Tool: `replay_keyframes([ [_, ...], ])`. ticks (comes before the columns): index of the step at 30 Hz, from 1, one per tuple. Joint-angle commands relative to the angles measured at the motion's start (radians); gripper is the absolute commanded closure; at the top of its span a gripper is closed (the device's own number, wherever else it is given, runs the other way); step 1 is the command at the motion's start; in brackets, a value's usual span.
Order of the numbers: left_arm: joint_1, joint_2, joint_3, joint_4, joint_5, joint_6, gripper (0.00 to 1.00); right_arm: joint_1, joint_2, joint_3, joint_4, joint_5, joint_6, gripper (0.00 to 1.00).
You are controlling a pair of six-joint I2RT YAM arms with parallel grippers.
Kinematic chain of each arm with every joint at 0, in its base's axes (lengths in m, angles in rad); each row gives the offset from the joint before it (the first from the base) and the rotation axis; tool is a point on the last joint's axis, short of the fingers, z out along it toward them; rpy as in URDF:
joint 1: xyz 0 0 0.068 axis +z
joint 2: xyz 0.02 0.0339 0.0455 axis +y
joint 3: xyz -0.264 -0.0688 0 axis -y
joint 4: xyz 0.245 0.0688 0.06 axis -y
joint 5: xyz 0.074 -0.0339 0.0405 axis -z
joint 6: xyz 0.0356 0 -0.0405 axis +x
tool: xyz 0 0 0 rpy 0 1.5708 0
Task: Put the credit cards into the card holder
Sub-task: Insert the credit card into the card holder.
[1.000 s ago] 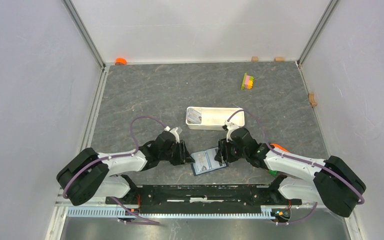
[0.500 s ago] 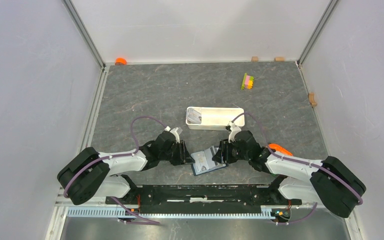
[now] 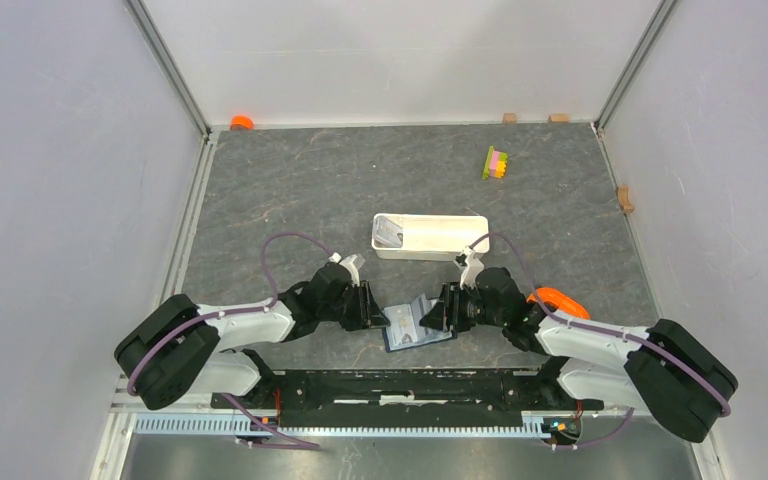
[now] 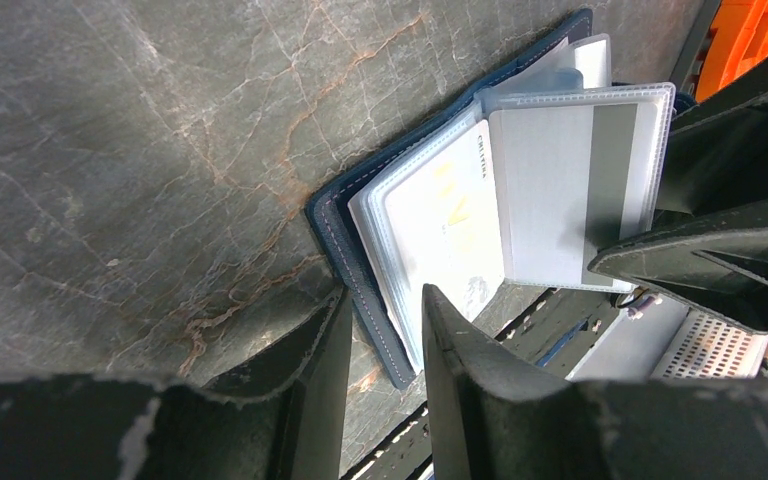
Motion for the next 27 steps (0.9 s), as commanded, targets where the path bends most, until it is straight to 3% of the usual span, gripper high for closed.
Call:
replay_keyframes([
  [1,-0.005,-0.012,-0.005,0.020,-0.013,-0.012,0.62,0.007,-0.027,0.047,0.004,-0.017,-0.014,0.48],
  [12,-0.005,-0.009,-0.002,0.020,-0.012,-0.013,0.63,0.026,-0.018,0.058,0.033,-0.025,-0.022,0.49],
  [18,-0.005,-0.029,0.002,-0.001,-0.021,-0.012,0.63,0.109,0.027,0.134,0.057,-0.033,-0.036,0.49],
  [27,0.000,-0.128,0.010,-0.146,-0.106,0.031,0.63,0.190,0.103,0.214,-0.033,0.068,-0.080,0.50],
])
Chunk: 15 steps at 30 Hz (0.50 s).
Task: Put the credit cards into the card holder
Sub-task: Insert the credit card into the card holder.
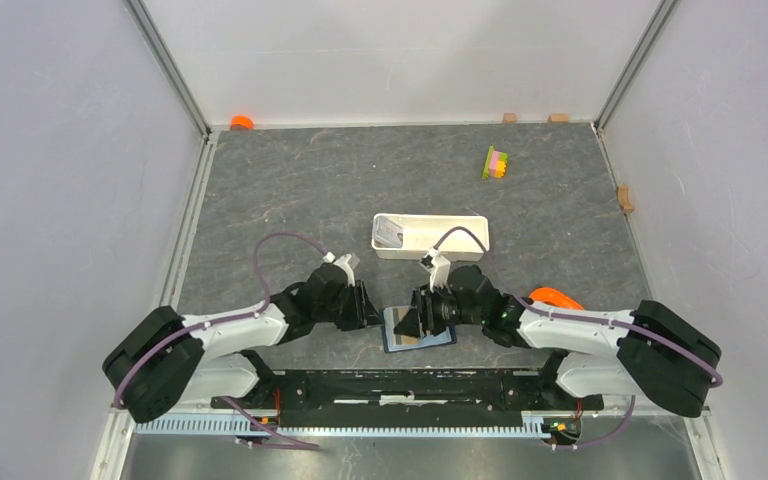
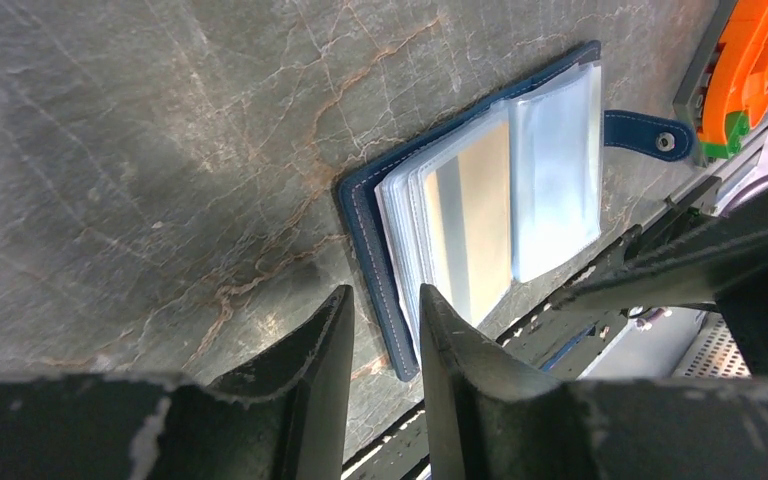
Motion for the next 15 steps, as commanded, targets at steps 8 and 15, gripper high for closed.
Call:
replay_keyframes([
  [8,0.037,-0.146,0.093,-0.254,-0.078,0.114,0.52,0.010,-0.080,0.149,-0.325,0.288,-0.170,0.47],
  [15,0.120,-0.182,0.271,-0.465,-0.041,0.257,0.13,-0.115,-0.052,0.325,-0.500,0.278,-0.418,0.36],
])
